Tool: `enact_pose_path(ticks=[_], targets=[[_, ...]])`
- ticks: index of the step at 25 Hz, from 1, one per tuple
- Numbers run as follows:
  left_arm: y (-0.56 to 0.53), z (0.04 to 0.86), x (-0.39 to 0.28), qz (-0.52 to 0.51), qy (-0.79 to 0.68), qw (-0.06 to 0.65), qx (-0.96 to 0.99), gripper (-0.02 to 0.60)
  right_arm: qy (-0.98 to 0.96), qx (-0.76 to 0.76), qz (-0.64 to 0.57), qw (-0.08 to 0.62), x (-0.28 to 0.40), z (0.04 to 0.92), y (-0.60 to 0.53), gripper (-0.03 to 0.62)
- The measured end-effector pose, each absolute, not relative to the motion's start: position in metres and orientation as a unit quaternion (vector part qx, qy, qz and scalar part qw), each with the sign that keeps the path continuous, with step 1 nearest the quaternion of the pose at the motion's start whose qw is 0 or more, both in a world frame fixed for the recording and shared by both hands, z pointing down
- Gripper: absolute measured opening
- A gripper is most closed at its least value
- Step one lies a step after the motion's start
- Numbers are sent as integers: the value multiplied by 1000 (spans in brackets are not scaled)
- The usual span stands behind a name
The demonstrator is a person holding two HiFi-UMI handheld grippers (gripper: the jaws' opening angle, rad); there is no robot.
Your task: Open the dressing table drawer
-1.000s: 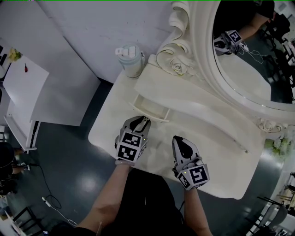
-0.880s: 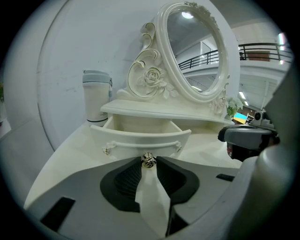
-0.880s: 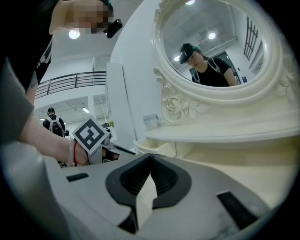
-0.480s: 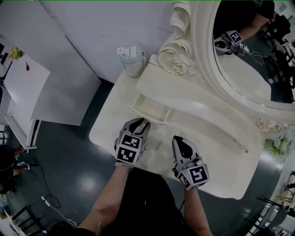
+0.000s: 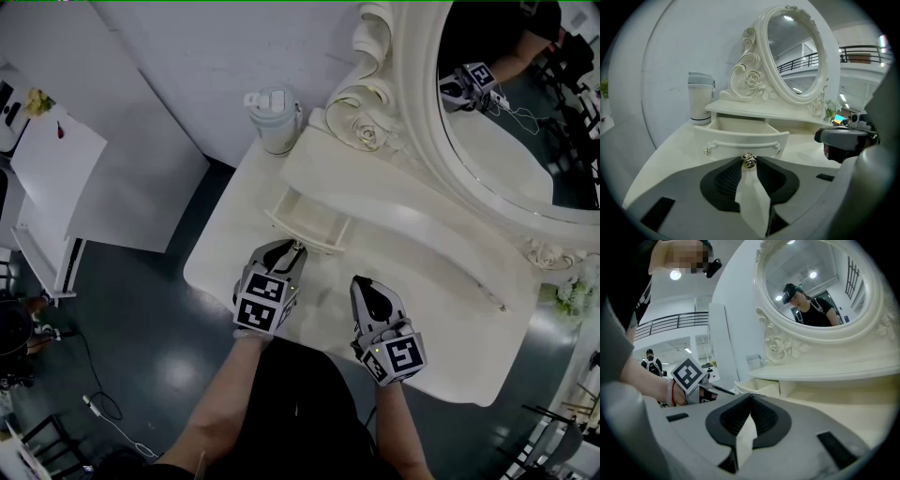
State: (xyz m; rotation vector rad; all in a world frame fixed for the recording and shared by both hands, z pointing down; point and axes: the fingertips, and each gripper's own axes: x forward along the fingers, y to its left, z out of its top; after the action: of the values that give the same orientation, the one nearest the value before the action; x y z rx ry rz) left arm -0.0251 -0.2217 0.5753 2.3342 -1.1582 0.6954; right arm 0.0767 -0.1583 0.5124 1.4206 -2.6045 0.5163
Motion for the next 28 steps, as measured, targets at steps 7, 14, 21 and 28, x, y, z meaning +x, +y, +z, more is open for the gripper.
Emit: enact_pose_path(ticks=[7,14,21,28], targets=[[-222,575,-26,249,-421,220,844,110,-863,470,172,69,77,513,-155,6],[-222,568,-26,240,-435,207,843,125,-860,474,178,61,81,512,-152,6],[-219,550,-30,226,-445,186,846,115,-860,476,176,55,82,510,-151,6],[-215,526,-27,198,-445,170,856,4,-861,479,164,50,85,497,-149,6]])
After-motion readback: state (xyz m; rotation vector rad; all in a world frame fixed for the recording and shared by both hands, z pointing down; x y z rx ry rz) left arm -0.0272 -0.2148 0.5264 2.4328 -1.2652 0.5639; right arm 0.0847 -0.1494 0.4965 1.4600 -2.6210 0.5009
